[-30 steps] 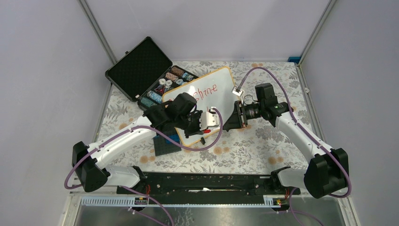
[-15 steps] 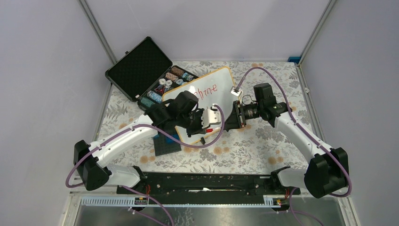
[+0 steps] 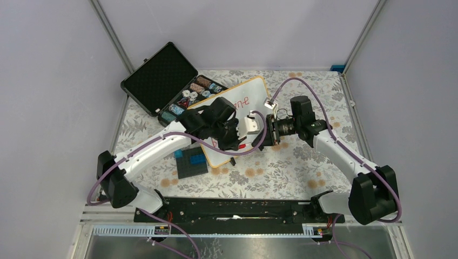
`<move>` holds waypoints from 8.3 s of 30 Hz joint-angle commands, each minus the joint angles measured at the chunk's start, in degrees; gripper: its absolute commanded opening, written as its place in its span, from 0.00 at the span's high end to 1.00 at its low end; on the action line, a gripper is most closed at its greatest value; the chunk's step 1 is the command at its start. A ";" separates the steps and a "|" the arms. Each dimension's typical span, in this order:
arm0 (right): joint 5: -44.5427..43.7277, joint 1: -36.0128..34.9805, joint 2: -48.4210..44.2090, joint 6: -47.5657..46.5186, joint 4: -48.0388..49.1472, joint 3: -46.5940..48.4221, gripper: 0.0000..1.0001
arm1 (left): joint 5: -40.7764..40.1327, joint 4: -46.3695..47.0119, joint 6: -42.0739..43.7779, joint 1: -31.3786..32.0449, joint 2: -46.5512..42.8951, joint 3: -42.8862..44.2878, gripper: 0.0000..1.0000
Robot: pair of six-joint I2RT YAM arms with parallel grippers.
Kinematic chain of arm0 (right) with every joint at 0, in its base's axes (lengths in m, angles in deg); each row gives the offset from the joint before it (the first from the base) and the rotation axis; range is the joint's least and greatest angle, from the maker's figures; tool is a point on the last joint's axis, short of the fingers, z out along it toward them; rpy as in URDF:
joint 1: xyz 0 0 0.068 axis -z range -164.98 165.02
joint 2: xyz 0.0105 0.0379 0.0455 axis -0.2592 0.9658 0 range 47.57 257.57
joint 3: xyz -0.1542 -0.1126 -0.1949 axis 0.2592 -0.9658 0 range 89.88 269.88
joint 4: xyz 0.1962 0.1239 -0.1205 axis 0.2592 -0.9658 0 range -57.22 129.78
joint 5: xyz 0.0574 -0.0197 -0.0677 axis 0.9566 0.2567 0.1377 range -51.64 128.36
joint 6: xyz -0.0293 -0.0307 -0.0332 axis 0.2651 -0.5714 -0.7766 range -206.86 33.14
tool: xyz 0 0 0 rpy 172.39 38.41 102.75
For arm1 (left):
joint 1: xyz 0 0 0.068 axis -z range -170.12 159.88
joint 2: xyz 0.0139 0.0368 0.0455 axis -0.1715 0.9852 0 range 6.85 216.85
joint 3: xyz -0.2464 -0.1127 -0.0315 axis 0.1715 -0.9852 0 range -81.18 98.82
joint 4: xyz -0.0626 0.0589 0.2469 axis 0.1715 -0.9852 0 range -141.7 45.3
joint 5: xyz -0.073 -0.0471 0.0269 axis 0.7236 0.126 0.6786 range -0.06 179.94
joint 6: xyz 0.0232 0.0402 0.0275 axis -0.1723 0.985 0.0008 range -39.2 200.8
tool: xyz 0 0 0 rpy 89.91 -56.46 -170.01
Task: Write a sentence on the whiteboard
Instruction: Close the whiteboard marker at the center of the board, then place the whiteboard marker at the center of the board.
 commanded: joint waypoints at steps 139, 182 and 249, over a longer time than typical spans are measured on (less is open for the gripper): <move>6.53 -5.31 0.76 27.31 30.55 4.85 0.73 | 38.83 17.72 -28.38 -20.46 -5.15 -2.00 1.00; -51.02 -31.22 1.38 -44.73 -37.84 35.35 0.40 | 43.43 -0.68 -23.33 -19.15 1.81 -1.34 1.00; -47.69 -17.76 -0.30 -32.90 -33.70 29.95 0.94 | 24.92 12.40 -33.70 -38.54 -8.54 5.46 0.01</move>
